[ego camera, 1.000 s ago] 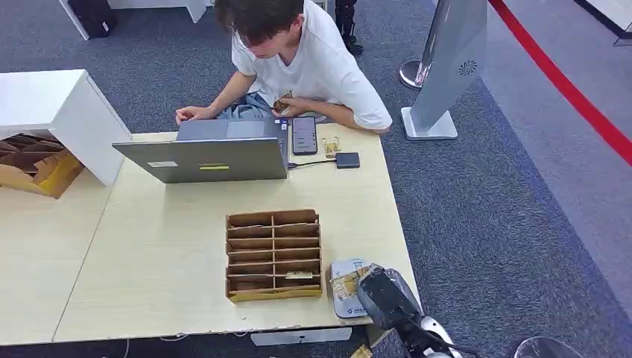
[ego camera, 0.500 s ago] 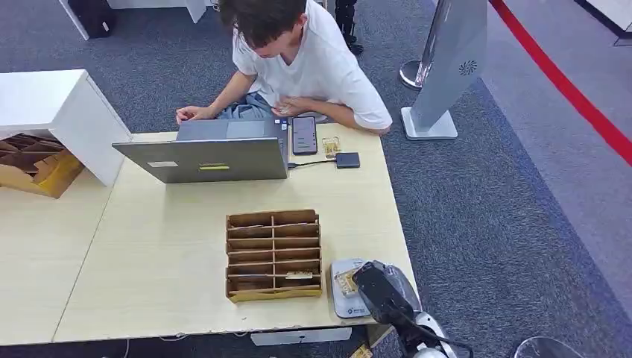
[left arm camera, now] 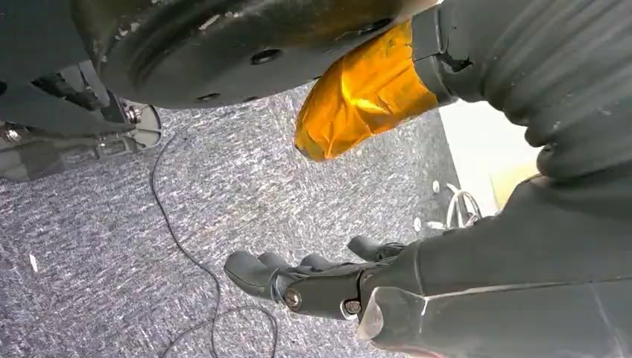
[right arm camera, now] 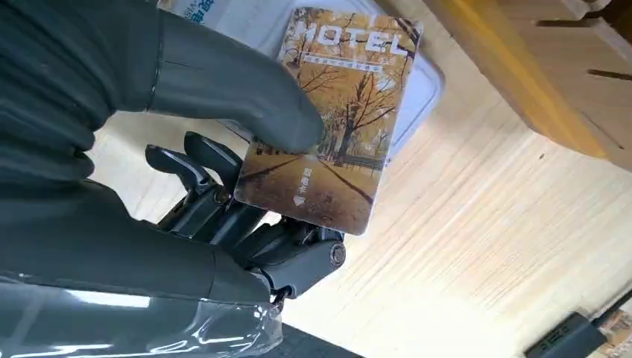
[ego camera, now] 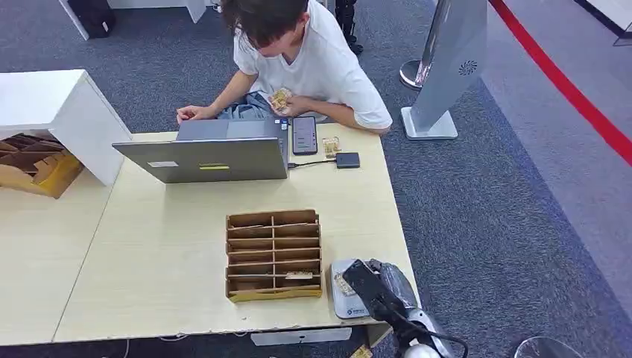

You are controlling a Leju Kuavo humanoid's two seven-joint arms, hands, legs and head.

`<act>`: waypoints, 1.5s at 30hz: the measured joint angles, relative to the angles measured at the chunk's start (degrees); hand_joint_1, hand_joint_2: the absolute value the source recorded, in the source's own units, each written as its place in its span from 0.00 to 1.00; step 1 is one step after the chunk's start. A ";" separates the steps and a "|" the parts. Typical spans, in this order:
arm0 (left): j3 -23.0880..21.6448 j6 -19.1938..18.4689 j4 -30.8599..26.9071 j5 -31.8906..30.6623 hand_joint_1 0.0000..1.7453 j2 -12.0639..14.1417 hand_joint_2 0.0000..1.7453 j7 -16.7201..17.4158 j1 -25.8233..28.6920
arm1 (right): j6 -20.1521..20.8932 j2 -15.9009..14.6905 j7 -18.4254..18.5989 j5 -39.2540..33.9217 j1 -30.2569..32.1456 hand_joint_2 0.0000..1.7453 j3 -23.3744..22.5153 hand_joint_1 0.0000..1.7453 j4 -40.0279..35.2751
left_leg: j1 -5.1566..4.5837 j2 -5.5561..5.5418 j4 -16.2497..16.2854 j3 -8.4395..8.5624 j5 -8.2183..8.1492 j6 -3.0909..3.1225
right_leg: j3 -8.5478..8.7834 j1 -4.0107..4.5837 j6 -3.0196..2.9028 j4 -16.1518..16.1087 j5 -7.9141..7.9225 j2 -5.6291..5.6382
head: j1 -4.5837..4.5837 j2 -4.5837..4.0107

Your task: Pass the card to the sensor for recognition and then transmit it.

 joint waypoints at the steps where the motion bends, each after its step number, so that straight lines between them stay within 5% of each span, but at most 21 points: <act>1: 0.00 0.00 0.00 0.00 0.00 0.00 1.00 0.04 0.00 | 0.02 0.09 0.06 0.20 -0.07 1.00 0.00 1.00 0.22 | 0.00 0.00 0.00 0.00 0.00 0.00 | 0.00 0.00 0.00 0.00 0.00 0.00 | 0.00 0.00; 45: 0.00 -0.02 0.00 0.17 0.00 -0.11 1.00 0.13 -0.01 | -0.81 1.20 2.25 5.22 -0.91 1.00 -0.11 1.00 3.04 | 0.00 0.00 0.00 0.04 0.01 -0.01 | 0.04 0.00 0.00 0.00 0.01 0.00 | 0.00 0.00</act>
